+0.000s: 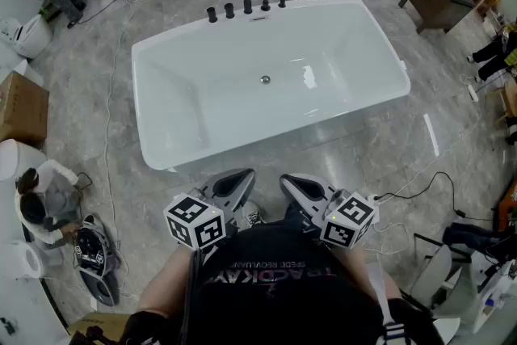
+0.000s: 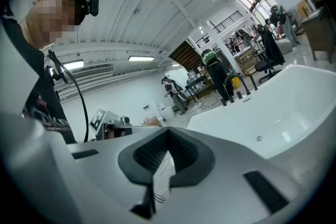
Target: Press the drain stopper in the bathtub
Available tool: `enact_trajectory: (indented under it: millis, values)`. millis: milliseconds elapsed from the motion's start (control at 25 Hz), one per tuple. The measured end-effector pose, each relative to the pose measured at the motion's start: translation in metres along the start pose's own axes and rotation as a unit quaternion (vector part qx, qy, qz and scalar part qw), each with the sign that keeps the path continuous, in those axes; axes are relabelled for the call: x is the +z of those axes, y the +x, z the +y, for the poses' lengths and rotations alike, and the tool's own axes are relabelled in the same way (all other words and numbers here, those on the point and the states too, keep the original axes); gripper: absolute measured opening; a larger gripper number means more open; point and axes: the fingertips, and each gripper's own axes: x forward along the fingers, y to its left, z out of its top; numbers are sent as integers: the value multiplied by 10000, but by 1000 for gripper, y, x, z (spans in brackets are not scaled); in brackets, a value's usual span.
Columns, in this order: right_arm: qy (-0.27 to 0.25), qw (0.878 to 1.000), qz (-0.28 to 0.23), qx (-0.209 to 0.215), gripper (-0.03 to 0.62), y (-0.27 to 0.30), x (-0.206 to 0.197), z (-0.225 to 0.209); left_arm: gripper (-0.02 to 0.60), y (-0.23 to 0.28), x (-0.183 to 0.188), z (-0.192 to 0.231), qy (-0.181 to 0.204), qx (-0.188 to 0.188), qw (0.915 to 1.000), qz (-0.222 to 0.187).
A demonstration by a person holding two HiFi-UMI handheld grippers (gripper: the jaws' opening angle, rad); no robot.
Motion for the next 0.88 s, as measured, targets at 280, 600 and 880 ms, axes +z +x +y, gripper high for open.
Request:
enact_trajectory:
  millis: [280,600,880]
  values:
    - [12,10000,1,-9,11,-1,-1,-3,6,2,-1,0,-2,23,10000,2]
    - [-1,9999,-117,86,11,-4,2,1,6,1,-2,-2,13,24,10000,-7]
    - [-80,9998,-130,160,11,-2,4,5,6,2,1,-3,52,2,10000,-10]
